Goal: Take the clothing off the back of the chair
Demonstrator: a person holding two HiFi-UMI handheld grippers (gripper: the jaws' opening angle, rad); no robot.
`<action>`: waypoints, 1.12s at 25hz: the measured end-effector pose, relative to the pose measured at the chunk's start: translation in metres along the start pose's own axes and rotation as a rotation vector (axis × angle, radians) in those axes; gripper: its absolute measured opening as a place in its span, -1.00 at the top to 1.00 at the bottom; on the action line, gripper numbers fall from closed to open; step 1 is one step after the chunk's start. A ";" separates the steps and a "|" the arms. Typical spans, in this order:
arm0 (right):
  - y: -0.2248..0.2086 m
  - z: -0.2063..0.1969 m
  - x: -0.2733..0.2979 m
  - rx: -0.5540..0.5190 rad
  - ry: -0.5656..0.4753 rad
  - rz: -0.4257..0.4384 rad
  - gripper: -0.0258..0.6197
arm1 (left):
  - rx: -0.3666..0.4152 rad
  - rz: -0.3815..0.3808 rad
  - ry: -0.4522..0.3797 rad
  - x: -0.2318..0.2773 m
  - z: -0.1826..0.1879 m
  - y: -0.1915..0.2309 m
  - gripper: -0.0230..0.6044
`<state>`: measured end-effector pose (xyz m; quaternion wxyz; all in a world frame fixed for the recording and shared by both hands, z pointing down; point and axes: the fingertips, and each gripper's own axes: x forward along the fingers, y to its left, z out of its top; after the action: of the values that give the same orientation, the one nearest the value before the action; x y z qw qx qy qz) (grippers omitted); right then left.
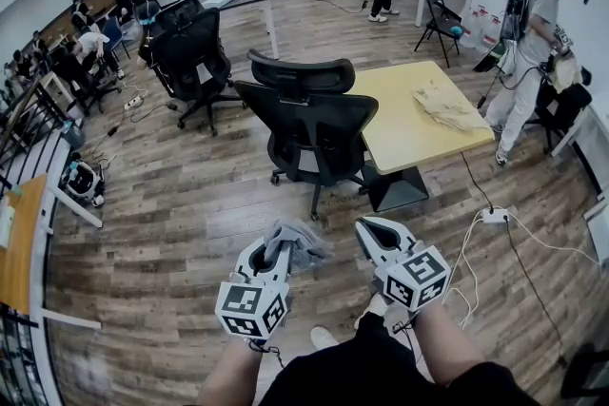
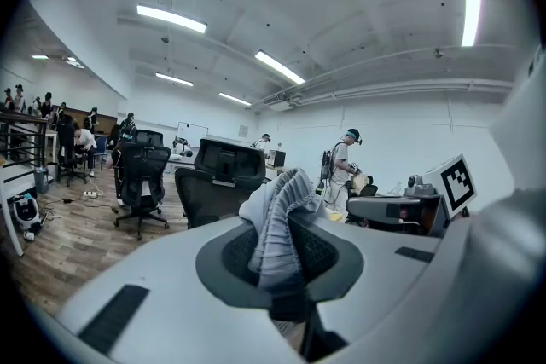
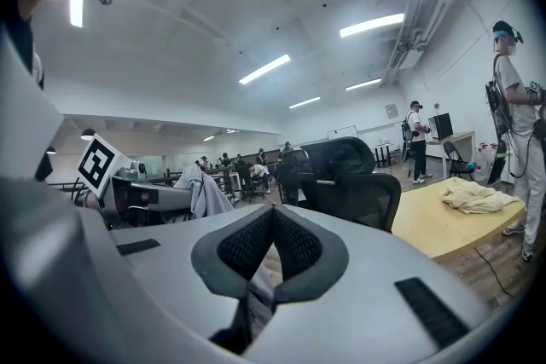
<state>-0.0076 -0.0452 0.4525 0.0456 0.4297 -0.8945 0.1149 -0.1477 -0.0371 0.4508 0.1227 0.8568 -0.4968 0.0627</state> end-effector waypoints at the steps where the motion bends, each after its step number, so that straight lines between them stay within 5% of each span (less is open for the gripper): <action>1: 0.000 0.000 0.000 0.000 0.000 0.000 0.88 | 0.000 -0.001 0.000 0.000 -0.001 0.000 0.75; 28: 0.010 -0.005 0.003 -0.006 0.009 0.023 0.88 | -0.013 0.011 -0.001 -0.009 -0.009 0.001 0.75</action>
<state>-0.0175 -0.0396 0.4563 0.0496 0.4188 -0.8995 0.1146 -0.1529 -0.0278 0.4574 0.1279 0.8533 -0.5020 0.0598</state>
